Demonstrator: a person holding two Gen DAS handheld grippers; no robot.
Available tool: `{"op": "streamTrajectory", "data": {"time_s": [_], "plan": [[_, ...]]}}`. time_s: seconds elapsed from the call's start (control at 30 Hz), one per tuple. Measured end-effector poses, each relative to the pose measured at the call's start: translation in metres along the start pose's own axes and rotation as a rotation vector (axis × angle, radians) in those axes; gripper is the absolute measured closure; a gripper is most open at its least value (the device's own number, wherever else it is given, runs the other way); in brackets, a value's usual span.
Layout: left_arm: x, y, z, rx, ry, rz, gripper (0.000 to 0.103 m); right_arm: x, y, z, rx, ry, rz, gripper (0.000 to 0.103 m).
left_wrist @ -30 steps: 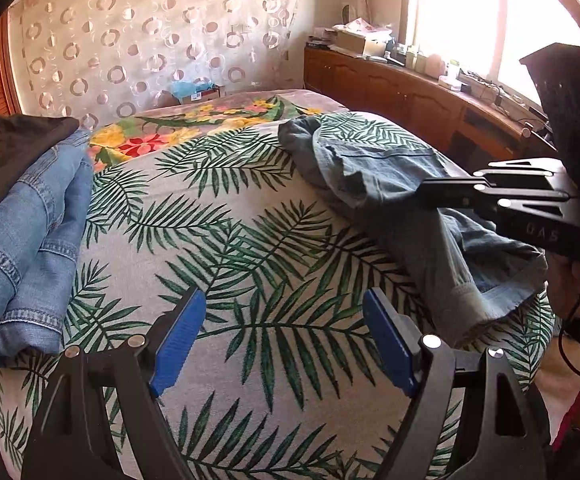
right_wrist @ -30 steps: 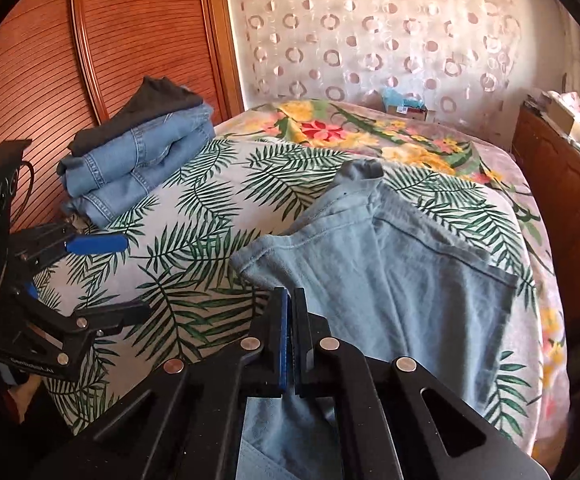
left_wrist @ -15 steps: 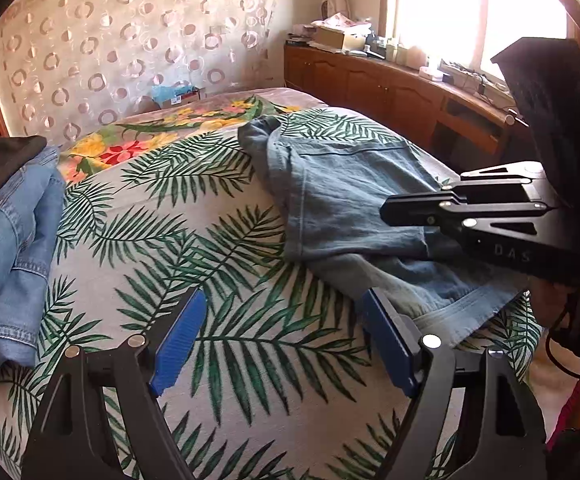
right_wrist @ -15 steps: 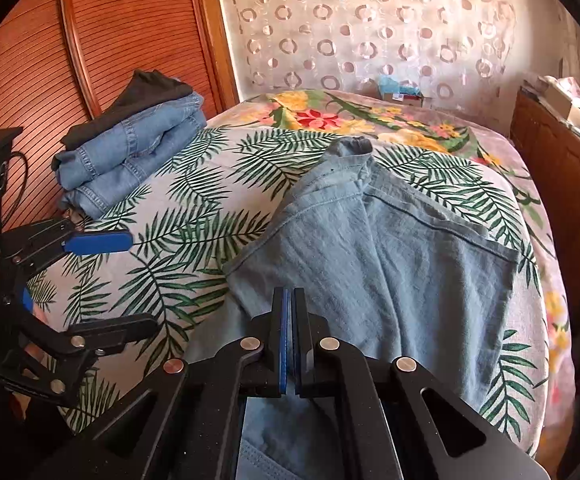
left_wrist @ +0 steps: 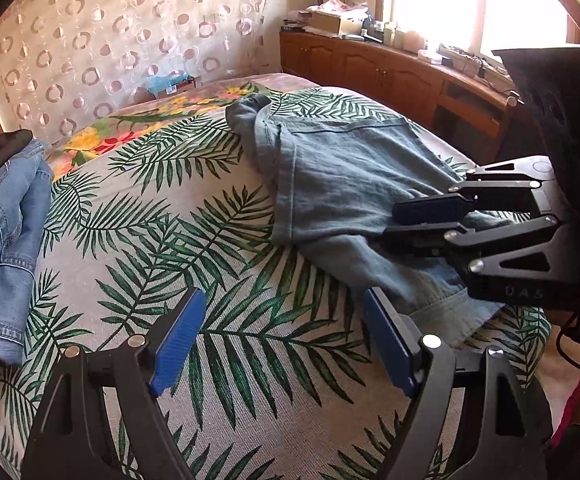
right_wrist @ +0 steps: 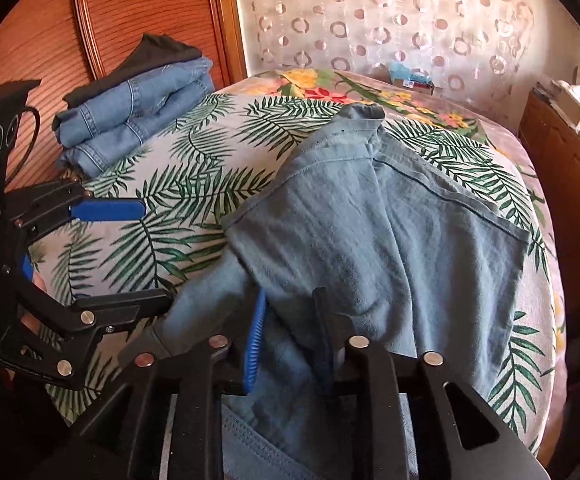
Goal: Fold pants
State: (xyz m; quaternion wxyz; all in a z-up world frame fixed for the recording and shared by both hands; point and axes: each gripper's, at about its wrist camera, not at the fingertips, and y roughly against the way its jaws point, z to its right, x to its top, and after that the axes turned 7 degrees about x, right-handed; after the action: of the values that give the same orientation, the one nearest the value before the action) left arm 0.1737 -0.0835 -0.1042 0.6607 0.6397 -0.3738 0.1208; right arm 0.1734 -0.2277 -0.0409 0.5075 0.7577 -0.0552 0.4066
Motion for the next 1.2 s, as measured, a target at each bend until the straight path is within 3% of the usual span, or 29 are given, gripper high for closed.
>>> {"op": "streamTrajectory", "data": {"time_s": [0.23,0.27,0.3,0.4,0.6,0.8,1.0,1.13,1.2], "plan": [[-0.002,-0.004,0.004,-0.002,-0.006,-0.011,0.022,0.001,-0.006,0.001,-0.029,0.006,-0.01,0.075],[-0.002,-0.004,0.004,-0.001,-0.006,-0.012,0.022,0.001,-0.005,0.002,-0.031,0.003,-0.005,0.082],[-0.002,-0.004,0.004,-0.002,-0.006,-0.013,0.022,0.002,-0.004,0.003,-0.033,0.003,-0.002,0.1],[-0.003,-0.005,0.005,0.001,-0.007,-0.016,0.022,0.005,0.009,0.01,-0.073,-0.029,0.056,0.102],[-0.004,-0.008,0.005,0.008,-0.006,-0.027,0.022,0.011,0.041,0.043,-0.152,-0.142,0.15,0.102],[-0.004,-0.009,0.005,0.007,-0.004,-0.026,0.022,0.007,0.054,0.081,-0.22,-0.219,0.164,0.102],[-0.005,-0.011,0.004,0.006,0.003,-0.024,0.022,0.001,0.054,0.086,-0.254,-0.242,0.151,0.101],[-0.007,-0.01,0.003,0.003,0.007,-0.013,0.022,0.006,0.054,0.079,-0.281,-0.238,0.165,0.095],[-0.007,-0.008,0.002,-0.001,0.016,0.0,0.022,0.01,0.052,0.076,-0.259,-0.235,0.17,0.083]]}}
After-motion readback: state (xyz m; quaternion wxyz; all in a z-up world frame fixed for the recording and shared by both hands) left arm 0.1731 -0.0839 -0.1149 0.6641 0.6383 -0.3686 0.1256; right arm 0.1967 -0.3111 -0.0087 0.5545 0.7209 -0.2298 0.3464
